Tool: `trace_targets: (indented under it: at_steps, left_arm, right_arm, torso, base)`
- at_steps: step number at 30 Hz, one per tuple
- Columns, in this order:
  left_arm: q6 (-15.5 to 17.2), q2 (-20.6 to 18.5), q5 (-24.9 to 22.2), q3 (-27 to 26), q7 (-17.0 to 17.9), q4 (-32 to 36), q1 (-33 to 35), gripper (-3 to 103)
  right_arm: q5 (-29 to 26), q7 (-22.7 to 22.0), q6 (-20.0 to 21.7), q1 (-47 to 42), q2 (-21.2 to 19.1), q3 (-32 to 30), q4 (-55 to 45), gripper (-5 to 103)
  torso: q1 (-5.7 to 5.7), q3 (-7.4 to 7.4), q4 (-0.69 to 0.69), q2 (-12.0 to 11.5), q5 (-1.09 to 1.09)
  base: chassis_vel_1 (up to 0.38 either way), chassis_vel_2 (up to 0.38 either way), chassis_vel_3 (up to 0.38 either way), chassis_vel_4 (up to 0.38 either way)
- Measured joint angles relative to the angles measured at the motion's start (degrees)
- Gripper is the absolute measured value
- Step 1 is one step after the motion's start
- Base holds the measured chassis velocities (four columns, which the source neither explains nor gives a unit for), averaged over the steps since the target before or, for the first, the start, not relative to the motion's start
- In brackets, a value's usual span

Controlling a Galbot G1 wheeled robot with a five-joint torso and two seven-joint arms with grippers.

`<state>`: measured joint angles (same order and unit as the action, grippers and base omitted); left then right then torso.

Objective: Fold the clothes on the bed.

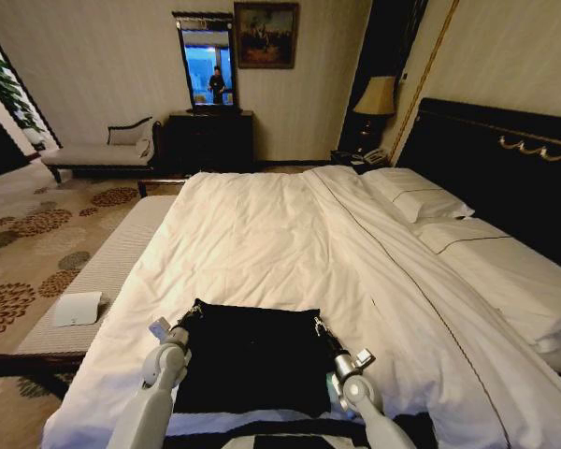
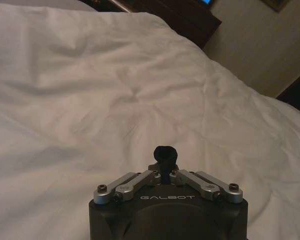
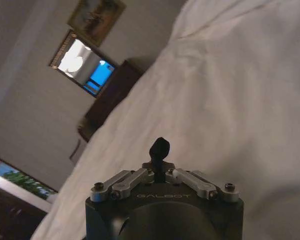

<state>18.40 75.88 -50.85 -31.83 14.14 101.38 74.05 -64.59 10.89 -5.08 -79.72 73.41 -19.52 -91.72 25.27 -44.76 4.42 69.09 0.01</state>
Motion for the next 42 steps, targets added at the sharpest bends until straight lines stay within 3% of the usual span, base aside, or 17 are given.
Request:
trace_targets:
  at_steps: [7,16,27,37,42]
  left_arm:
    - [-0.25,-0.73,-1.30,-0.26,-0.78,2.97,0.78,1]
    - [-2.02,-3.42,-8.79,-4.20,-2.11,18.12,4.23,1]
    - [-3.27,-5.47,-9.14,-7.66,-2.66,29.74,8.90,1]
    - [-4.63,-5.04,-8.35,-9.69,-3.66,33.90,12.17,1]
    - [-5.09,-4.36,-12.69,-10.26,-3.73,34.31,11.97,1]
  right_arm:
    - [-0.25,0.23,-1.41,-1.24,-1.84,-1.63,-6.33,2]
    - [-0.56,2.65,-4.81,-7.79,-0.16,-5.19,-23.85,2]
    - [7.88,5.13,-8.51,-16.94,1.77,-6.97,-37.24,2]
    - [11.85,5.74,-9.91,-19.72,2.83,-7.57,-38.89,2]
    - [10.28,7.89,-11.45,-18.66,3.20,-7.62,-37.75,2]
  torso:
    - [0.01,0.00,-0.01,0.00,-0.02]
    - [0.01,0.01,0.00,0.00,-0.02]
    - [0.00,0.01,0.00,0.00,-0.02]
    - [0.00,0.00,0.00,0.00,-0.01]
    - [0.00,0.01,0.00,0.00,-0.01]
  base:
    - [0.000,0.000,0.000,0.000]
    - [0.000,0.000,0.000,0.000]
    - [0.000,0.000,0.000,0.000]
    - [0.000,0.000,0.000,0.000]
    - [0.000,0.000,0.000,0.000]
